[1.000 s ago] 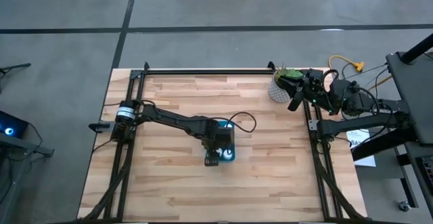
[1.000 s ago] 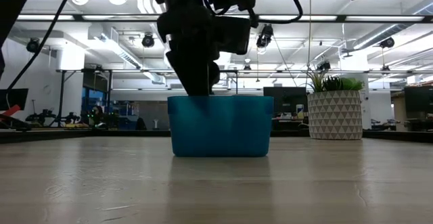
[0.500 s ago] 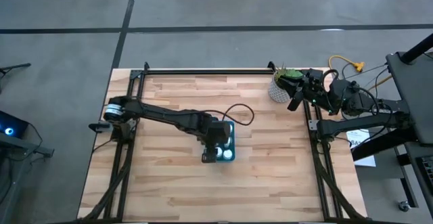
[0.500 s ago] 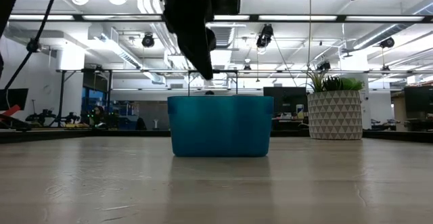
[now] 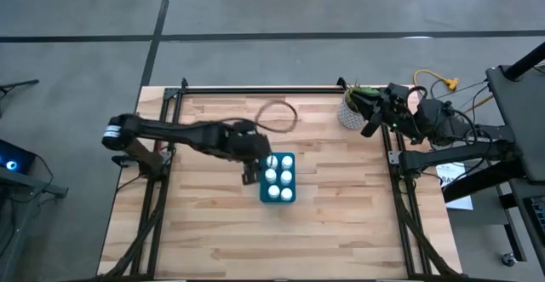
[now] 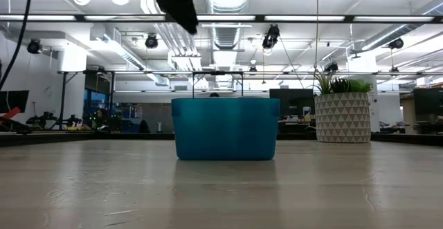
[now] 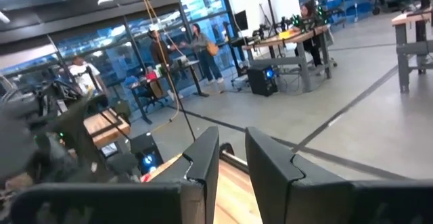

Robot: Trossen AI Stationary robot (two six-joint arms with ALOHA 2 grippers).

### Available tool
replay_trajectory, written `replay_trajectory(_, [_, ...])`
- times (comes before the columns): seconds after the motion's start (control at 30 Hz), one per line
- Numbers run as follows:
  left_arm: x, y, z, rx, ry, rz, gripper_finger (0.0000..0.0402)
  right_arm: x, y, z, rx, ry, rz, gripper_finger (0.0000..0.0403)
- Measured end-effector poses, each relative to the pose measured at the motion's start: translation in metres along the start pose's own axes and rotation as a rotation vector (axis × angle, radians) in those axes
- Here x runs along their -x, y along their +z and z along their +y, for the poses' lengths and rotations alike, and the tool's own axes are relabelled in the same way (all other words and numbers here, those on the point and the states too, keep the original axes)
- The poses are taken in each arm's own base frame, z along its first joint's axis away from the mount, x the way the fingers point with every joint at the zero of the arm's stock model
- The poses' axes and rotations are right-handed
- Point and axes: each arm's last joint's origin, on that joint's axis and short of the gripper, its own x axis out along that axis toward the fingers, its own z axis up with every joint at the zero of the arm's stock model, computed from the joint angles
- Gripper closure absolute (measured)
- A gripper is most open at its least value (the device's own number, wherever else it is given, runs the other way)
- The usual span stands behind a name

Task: Pick and place pill bottles into a basket
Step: Return to Home Position

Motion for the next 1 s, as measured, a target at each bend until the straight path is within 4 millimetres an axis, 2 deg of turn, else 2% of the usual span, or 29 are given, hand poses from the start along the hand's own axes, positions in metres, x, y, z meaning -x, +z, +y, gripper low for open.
replay_trajectory(0.13, [0.034, 0.002, 0.013, 0.141, 0.025, -0.148, 0.0183, -0.005, 0.001, 0.003, -0.014, 0.010, -0.030, 0.0335])
replay_trajectory(0.43, [0.109, 0.002, 0.034, 0.252, -0.017, -0.522, 0.0183, -0.010, 0.007, 0.010, -0.092, 0.096, -0.088, 0.0335])
replay_trajectory(0.6, [0.145, -0.008, 0.045, 0.267, -0.038, -0.654, 0.0183, -0.007, 0.013, 0.015, -0.112, 0.246, -0.107, 0.0335])
replay_trajectory(0.77, [0.169, -0.024, 0.054, 0.258, -0.047, -0.711, 0.0183, -0.001, 0.017, 0.017, -0.117, 0.391, -0.102, 0.0335])
replay_trajectory(1.0, [0.205, -0.049, 0.068, 0.250, -0.050, -0.820, 0.0183, 0.020, 0.033, 0.011, -0.146, 0.477, -0.177, 0.0335])
